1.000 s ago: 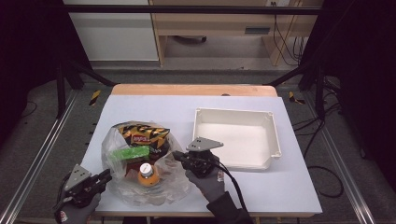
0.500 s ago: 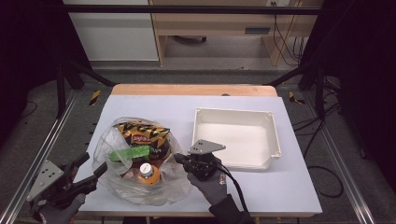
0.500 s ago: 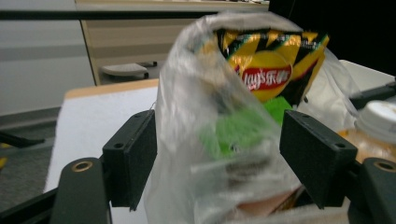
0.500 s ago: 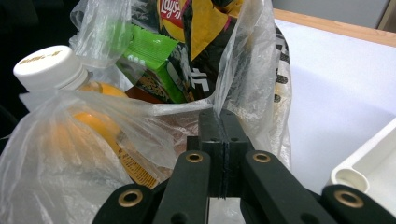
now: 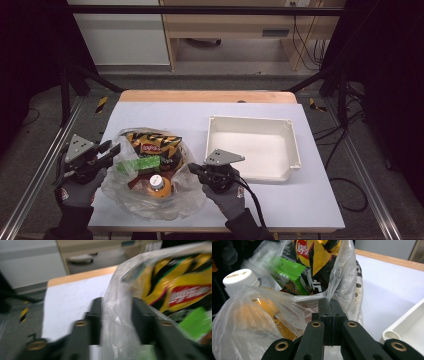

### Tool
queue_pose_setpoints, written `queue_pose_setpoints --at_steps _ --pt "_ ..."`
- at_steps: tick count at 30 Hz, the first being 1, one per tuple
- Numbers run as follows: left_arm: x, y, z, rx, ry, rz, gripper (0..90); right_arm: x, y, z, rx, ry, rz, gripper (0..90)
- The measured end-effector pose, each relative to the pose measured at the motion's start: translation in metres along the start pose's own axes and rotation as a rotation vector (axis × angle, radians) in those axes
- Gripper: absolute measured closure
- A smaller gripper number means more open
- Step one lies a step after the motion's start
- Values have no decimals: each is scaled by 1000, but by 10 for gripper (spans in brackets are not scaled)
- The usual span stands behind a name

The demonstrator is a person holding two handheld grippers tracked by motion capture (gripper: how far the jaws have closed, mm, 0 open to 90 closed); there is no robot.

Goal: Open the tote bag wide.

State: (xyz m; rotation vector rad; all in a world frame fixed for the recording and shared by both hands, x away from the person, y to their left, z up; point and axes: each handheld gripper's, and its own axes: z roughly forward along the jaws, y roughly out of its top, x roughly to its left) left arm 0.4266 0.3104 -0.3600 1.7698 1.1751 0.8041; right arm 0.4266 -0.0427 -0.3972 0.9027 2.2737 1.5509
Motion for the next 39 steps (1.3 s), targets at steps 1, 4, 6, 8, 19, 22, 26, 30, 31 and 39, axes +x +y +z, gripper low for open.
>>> queue_pose_setpoints --at_steps 1,4,6,8,19,22,26,30,31,39 --pt "1 -1 0 -1 7 -4 794 0 0 -1 -2 -3 0 900" --pt "8 -2 -3 -19 35 -4 894 -3 2 -2 -12 -9 3 900" --pt "13 -1 -5 -42 48 -15 899 -4 4 -3 -22 -16 7 900" --pt "17 0 -4 -67 72 -22 900 -5 6 -3 -38 -22 13 900" --pt "23 -14 31 6 80 -16 900 -13 9 19 -20 -93 8 900" --pt "17 -15 42 45 57 -1 899 -12 10 26 2 -102 2 900" --pt "18 -13 47 43 61 -30 899 -16 11 30 5 -130 14 900" --pt "27 -11 48 49 47 -100 898 -19 10 35 44 -162 18 900" --pt "28 -12 50 77 46 -99 897 -17 9 37 61 -162 7 900" --pt "28 -13 48 42 82 -77 898 -14 8 46 100 -147 2 900"
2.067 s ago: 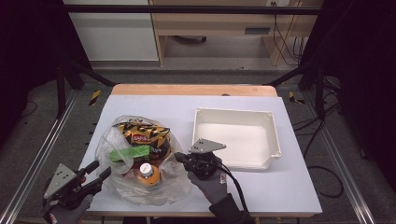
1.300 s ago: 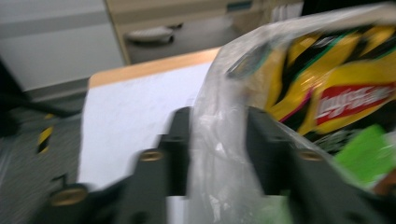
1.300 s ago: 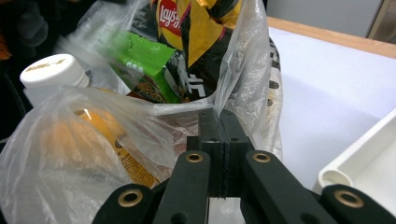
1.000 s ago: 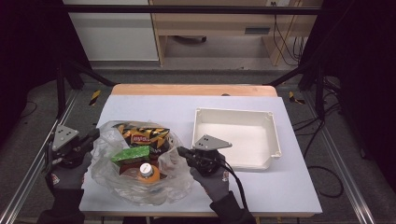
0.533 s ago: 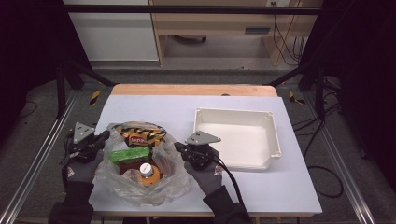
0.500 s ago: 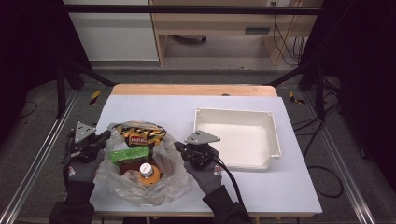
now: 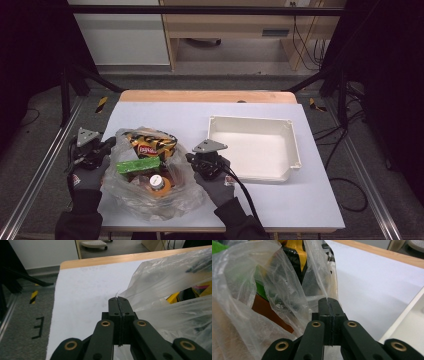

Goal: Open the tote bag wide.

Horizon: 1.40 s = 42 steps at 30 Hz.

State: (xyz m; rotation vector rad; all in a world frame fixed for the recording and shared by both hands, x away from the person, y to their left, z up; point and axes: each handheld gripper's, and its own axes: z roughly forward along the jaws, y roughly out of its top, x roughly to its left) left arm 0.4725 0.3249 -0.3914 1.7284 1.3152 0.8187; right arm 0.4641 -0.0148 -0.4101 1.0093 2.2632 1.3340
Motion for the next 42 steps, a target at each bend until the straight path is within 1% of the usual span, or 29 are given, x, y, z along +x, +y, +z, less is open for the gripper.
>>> queue_pose_setpoints --at_steps 1,2,3,4,5,7,8,9,11,12,13,15,16,17,18,20,22,24,26,28,30,32,35,37,39,41,42 --pt "0 1 -3 -22 -2 2 899 0 -1 0 15 -4 -8 900" --pt "1 2 -8 -66 -25 -4 899 0 -1 1 31 -7 -17 900" --pt "2 3 -14 -108 -59 -14 899 1 -3 2 54 -14 -29 900" --pt "3 5 -20 -141 -62 -20 899 0 -6 4 78 -18 -43 900" --pt "5 8 -27 -177 -59 -21 899 -1 -10 5 93 -18 -43 900" --pt "6 14 -34 -209 -39 -27 899 -4 -16 5 102 -3 -21 900" --pt "7 17 -34 -205 -22 -30 900 -5 -19 6 105 4 -18 900" --pt "7 19 -32 -182 4 -19 899 -5 -20 6 104 12 -17 900" --pt "7 21 -20 -108 63 17 899 -3 -20 4 100 28 -23 900" --pt "7 20 -12 -73 71 24 899 -1 -19 2 93 32 -26 900" --pt "7 18 -7 -54 67 25 899 0 -18 1 92 34 -31 900" --pt "6 8 4 -6 13 -4 899 0 -18 -3 85 26 -39 900" --pt "5 2 7 4 -8 -2 899 -1 -19 -5 85 19 -39 900" --pt "5 -2 9 19 -17 2 898 -3 -20 -6 83 13 -40 900" --pt "4 -8 11 34 -36 -2 898 -4 -21 -7 85 7 -39 896" --pt "7 -20 14 39 -88 -23 894 -9 -24 -8 93 -9 -28 892" --pt "10 -32 17 55 -104 -29 887 -12 -28 -7 100 -15 -18 891" --pt "11 -43 20 77 -120 -37 880 -12 -32 -4 112 -17 -18 888" --pt "11 -53 23 96 -127 -37 876 -11 -36 1 125 -19 -18 884" --pt "9 -64 28 129 -128 -30 877 -9 -38 5 136 -23 -22 878" --pt "9 -70 31 151 -130 -28 870 -9 -40 9 143 -29 -28 867" --pt "8 -73 32 164 -134 -29 853 -9 -42 12 158 -33 -26 850" --pt "9 -75 31 163 -133 -37 803 -10 -44 13 163 -36 -29 819" --pt "12 -76 29 153 -130 -58 731 -10 -44 11 152 -38 -30 779" --pt "17 -75 22 125 -132 -94 658 -11 -42 4 124 -28 -28 720" --pt "22 -72 11 76 -133 -116 588 -11 -39 -6 70 -16 -31 660" --pt "25 -70 4 51 -136 -120 558 -11 -37 -11 42 -11 -31 634"
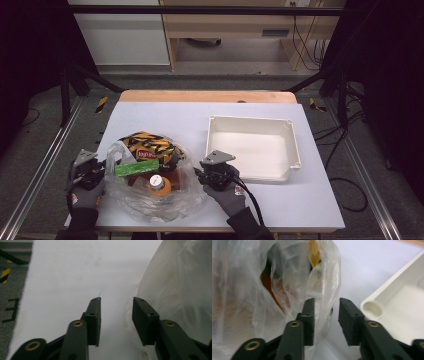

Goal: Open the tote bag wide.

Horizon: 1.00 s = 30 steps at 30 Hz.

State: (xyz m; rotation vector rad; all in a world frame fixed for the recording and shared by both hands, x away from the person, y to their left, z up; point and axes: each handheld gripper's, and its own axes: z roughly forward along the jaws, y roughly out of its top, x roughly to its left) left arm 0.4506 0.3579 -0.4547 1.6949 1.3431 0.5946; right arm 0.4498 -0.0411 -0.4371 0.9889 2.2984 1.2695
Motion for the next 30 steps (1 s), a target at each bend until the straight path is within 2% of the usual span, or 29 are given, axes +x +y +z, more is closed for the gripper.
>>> queue_pose_setpoints --at_steps 3,9,10,13,15,17,19,22,23,25,30 --pt "1 4 -25 -87 -17 -19 499 -2 5 -17 -77 20 6 571" --pt "-1 20 -70 -216 -25 -15 456 -2 18 -48 -207 61 4 531" --pt "-4 24 -78 -242 -37 -11 455 -2 20 -51 -218 62 1 527" --pt "-18 32 -89 -276 -65 14 452 2 29 -61 -256 78 -7 515" --pt "-28 34 -88 -261 -77 47 459 5 34 -66 -279 90 -7 505" --pt "-40 36 -81 -223 -76 83 479 8 38 -70 -298 107 -14 491" --pt "-45 35 -74 -179 -65 100 548 11 41 -74 -311 117 -18 479" --pt "-45 32 -65 -117 -78 94 732 14 44 -84 -337 142 -14 461" --pt "-45 30 -64 -92 -60 90 811 15 45 -87 -349 154 -10 455" --pt "-43 27 -65 -81 -62 92 892 17 45 -92 -357 187 -2 442" --pt "-46 18 -72 -73 -57 110 899 20 48 -100 -384 188 -6 424"
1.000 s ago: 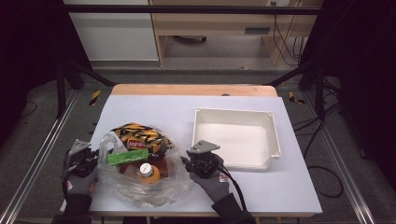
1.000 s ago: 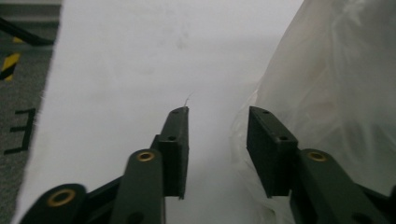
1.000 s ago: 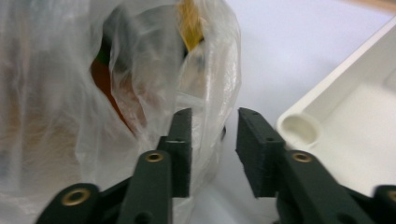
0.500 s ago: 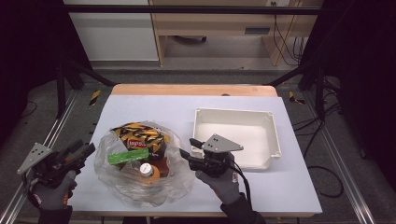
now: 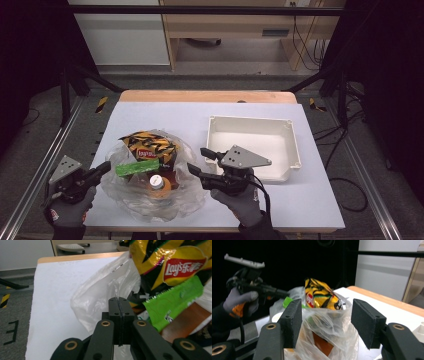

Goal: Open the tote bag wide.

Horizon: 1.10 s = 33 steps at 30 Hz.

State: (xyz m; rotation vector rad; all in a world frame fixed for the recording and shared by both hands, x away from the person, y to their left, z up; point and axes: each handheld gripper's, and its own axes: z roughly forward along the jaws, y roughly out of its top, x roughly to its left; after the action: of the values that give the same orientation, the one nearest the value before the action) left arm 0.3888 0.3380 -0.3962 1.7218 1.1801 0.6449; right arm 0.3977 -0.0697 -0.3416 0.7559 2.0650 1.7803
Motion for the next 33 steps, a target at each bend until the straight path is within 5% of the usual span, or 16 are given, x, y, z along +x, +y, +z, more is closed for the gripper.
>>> queue_pose_setpoints --at_steps 5,10,15,27,33 --pt "-5 -14 -5 12 -13 0 900 7 -7 13 68 31 -16 433" --pt "-8 -31 -6 57 -20 6 899 12 -30 25 221 48 -42 735" --pt "-9 -46 -1 107 -7 12 898 7 -56 23 320 60 -12 883" --pt "-14 -68 24 254 62 90 889 -12 -109 35 455 -49 32 900" --pt "-15 -73 30 282 86 108 879 -20 -124 42 488 -123 34 900"
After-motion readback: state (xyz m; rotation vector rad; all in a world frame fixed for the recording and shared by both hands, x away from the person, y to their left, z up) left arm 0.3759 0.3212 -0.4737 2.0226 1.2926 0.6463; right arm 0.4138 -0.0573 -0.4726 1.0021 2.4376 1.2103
